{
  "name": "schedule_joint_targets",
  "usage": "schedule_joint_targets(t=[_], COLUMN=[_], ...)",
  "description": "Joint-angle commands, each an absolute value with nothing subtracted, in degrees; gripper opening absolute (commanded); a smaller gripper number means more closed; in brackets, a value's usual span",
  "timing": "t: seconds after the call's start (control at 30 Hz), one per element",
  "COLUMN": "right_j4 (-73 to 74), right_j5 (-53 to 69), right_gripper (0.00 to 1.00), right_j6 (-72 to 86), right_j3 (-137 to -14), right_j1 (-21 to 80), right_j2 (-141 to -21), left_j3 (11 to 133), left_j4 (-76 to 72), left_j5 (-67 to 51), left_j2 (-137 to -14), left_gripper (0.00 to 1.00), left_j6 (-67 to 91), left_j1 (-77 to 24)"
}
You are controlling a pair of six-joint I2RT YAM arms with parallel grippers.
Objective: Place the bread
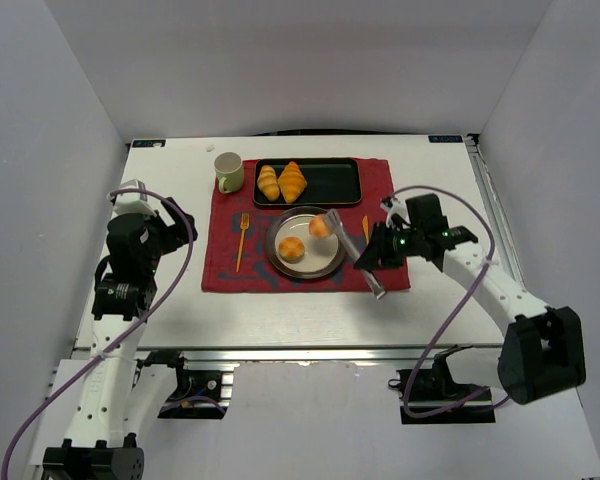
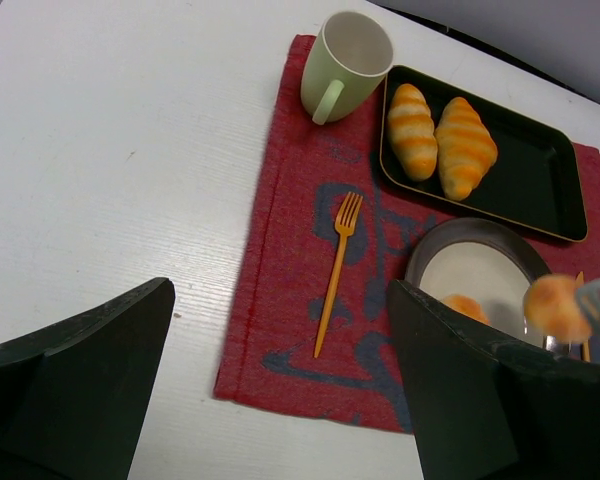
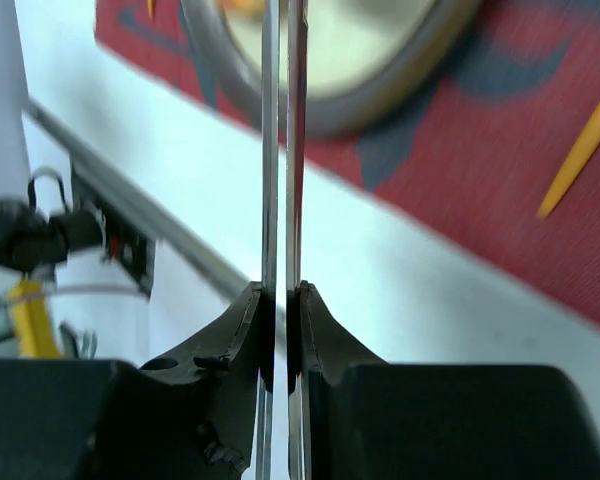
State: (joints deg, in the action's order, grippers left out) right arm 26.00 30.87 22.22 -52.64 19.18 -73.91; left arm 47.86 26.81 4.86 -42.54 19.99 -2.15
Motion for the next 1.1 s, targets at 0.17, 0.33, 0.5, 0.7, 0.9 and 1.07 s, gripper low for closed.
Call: schedule_joint_targets(t=[0.17, 0.33, 0.5, 0.7, 0.9, 1.07], right_j4=[23.7, 22.3, 20.5, 19.5, 19.4, 20.1], right_j5=[36.5, 37.3, 36.3, 35.7, 35.6, 35.0], right_gripper=[0.0, 0.0, 0.0, 0.05, 0.17, 0.32], right_j6=[21.6, 21.6, 21.7, 21.9, 22.2, 22.4], right_j3=[-43.6, -43.1, -42.9, -43.0, -42.8, -43.6], right_j1=[19.7, 19.7, 19.8, 19.8, 19.9, 19.8], right_j2=[-68.0, -70.1, -72.3, -73.9, -73.2, -72.2], left_j3=[49.6, 50.1, 50.6, 51.3, 51.3, 51.6], left_j4=[26.9, 27.6, 28.5, 28.7, 28.8, 29.0], left_j5=[3.2, 3.3, 3.8, 3.7, 3.7, 3.7], left_j2=[-41.0, -40.4, -40.3, -40.6, -40.7, -40.6], left_gripper=[0.98, 0.98, 0.98, 0.98, 0.98, 0.98], left_j6=[21.4, 21.4, 21.1, 20.9, 20.9, 20.9], left_j1=[-2.3, -2.3, -2.3, -2.3, -2.3, -2.3])
